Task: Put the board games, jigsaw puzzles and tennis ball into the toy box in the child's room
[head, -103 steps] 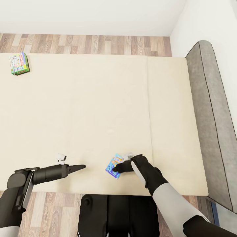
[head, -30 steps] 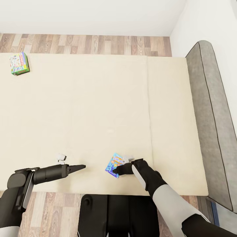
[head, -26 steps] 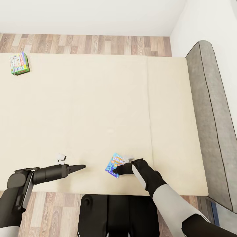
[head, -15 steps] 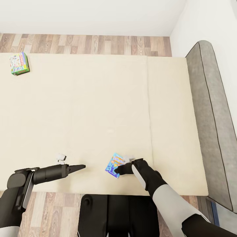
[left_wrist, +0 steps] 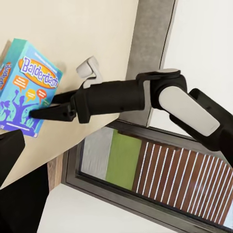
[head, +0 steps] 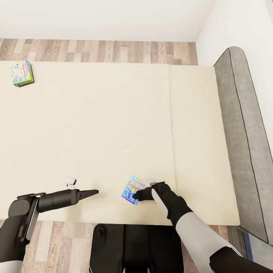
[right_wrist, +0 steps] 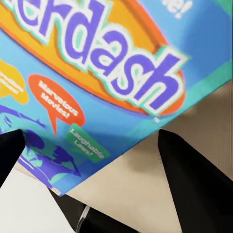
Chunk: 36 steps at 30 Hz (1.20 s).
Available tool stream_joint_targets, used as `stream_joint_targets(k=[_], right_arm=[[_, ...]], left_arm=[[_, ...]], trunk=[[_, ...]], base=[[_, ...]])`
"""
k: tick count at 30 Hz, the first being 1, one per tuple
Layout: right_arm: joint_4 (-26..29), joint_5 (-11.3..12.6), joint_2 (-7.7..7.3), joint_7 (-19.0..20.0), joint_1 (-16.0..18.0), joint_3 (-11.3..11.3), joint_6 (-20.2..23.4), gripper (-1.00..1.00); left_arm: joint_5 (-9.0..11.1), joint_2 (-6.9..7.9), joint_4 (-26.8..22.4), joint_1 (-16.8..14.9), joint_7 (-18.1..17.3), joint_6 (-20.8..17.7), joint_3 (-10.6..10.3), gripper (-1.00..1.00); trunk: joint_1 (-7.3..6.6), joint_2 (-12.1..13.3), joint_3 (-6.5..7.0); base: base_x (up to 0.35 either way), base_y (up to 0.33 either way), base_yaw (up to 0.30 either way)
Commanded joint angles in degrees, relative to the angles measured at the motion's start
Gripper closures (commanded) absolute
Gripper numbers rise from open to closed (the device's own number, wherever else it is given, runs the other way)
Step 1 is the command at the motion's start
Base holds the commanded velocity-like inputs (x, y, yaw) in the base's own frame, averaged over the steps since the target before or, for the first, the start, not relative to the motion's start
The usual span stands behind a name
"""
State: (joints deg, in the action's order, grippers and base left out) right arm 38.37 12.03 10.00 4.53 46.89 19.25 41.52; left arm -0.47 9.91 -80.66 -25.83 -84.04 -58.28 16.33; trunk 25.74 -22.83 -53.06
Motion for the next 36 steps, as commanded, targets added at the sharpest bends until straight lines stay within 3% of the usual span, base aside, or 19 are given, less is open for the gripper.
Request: stream_joint_targets(k=[1,9,16,36], right_arm=[[0.4,-1.6,0.00,-0.1,0.0,-0.1,0.2,-1.00],[4.5,-1.6,0.00,-0.1,-0.2,-0.1,3.3,-1.00],[10.6,-1.9,0.00,-0.2,-3.0,-0.1,7.3,-1.00],[13.1,-2.1,0.00,-0.2,-3.9,-0.1,8.7,-1.00]], left_arm=[[-0.1,0.00,0.0,0.0,-0.2,-0.6,0.0,-1.00],[0.0,0.02,0.0,0.0,-0.2,-0.6,0.0,-1.00],[0.0,-0.04,0.0,0.0,-0.2,-0.6,0.0,-1.00],[0.0,-0.07,0.0,0.0,-0.2,-0.6,0.0,-1.00]], trunk=[[0.04,-0.1,-0.06],[0.04,-0.1,-0.06],[0.04,-0.1,-0.06],[0.04,-0.1,-0.06]], base=[[0.000,0.000,0.000],[0.000,0.000,0.000],[0.000,0.000,0.000],[0.000,0.000,0.000]])
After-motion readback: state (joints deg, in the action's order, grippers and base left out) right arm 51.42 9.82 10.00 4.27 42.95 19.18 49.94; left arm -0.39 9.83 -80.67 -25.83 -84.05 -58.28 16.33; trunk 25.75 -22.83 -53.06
